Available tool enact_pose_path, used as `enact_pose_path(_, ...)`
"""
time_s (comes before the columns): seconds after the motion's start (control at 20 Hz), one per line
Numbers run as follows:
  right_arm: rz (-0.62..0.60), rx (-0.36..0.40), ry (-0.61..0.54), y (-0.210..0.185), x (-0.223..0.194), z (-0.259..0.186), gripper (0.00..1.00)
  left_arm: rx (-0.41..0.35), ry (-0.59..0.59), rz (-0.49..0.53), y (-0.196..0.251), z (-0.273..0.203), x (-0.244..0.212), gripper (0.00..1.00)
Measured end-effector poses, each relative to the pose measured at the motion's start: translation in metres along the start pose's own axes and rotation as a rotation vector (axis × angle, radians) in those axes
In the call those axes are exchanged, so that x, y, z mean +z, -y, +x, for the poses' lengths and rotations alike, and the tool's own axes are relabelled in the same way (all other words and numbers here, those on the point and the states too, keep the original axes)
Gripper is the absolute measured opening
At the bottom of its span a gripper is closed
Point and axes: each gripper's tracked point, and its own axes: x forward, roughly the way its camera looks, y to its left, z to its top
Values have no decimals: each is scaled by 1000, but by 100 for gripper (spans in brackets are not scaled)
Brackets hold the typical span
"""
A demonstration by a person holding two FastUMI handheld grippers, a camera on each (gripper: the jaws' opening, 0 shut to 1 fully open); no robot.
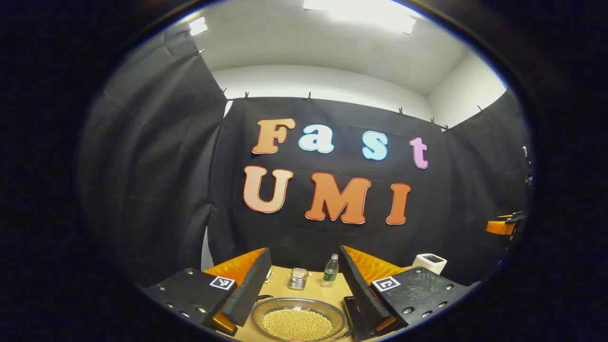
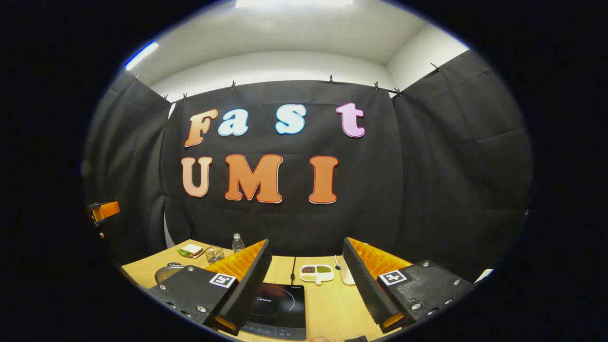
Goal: First push the handle of the pot to place it horizontally, then grasp the pot with both hands and set it on the induction cooktop.
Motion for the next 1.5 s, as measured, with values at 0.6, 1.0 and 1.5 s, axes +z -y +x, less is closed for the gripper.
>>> enact_pose_path(0.6,18,-25,0,27,4,-11,94,-12,9,18,22,1,15,89)
enact_pose_path(1.0,22,-40,1,36,4,-13,94,-18,0,30,28,1,19,89)
enact_pose_path(1.5,19,-51,-5,42,1,-16,94,-50,-2,-1,29,-3,21,89)
